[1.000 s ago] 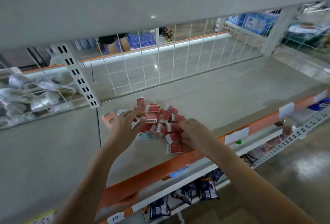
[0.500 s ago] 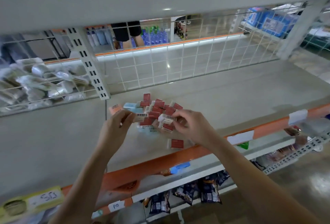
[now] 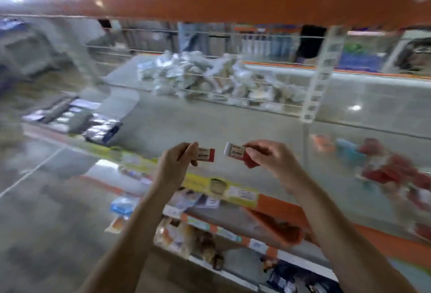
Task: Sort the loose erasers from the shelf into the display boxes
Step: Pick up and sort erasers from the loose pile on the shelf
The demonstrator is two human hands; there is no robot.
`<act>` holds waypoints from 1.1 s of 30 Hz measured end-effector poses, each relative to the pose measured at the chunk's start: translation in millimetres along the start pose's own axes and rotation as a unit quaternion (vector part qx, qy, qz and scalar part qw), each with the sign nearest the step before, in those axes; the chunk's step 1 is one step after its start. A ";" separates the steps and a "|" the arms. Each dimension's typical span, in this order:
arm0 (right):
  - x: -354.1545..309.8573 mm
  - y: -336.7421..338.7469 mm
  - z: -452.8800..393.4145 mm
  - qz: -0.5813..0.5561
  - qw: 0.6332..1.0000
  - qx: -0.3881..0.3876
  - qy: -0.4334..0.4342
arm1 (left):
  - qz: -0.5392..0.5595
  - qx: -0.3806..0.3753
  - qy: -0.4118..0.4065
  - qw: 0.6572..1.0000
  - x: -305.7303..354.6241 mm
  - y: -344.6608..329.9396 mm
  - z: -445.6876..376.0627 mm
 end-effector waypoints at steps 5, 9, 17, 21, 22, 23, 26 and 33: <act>-30.0 -134.2 -77.2 0.000 0.997 -0.075 0.017 | -0.008 0.058 0.045 0.997 -63.2 132.7 21.2; -55.6 -225.4 -125.7 -0.019 0.992 -0.125 0.010 | 0.017 0.075 0.059 0.995 -100.6 222.5 32.7; -83.8 -325.1 -223.7 0.030 0.988 -0.153 -0.008 | 0.032 0.065 0.052 0.996 -169.4 346.5 8.8; -105.8 -361.1 -296.2 0.042 0.986 -0.157 0.022 | -0.001 0.080 0.055 0.995 -207.1 411.1 -31.9; -111.9 -369.4 -314.6 0.051 0.986 -0.158 0.026 | -0.005 0.087 0.061 0.994 -215.1 428.0 -43.7; -118.3 -377.8 -333.0 0.061 0.985 -0.158 0.026 | -0.006 0.092 0.068 0.993 -222.0 445.4 -56.9; -129.0 -404.3 -385.0 0.082 0.983 -0.165 0.015 | -0.027 0.090 0.080 0.992 -237.3 489.7 -97.9; -122.7 -449.5 -471.7 0.221 0.962 -0.153 -0.052 | -0.046 0.012 0.067 0.997 -262.5 544.4 -177.1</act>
Point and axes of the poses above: each hand's wrist, its own z-axis away from the middle knuckle, its own y-axis out of the back of the hand, x = y × z, the point moved 1 cm from there along -z, towards the middle knuckle, and after that the axes turned 9 degrees about -x, right-handed, at the moved point
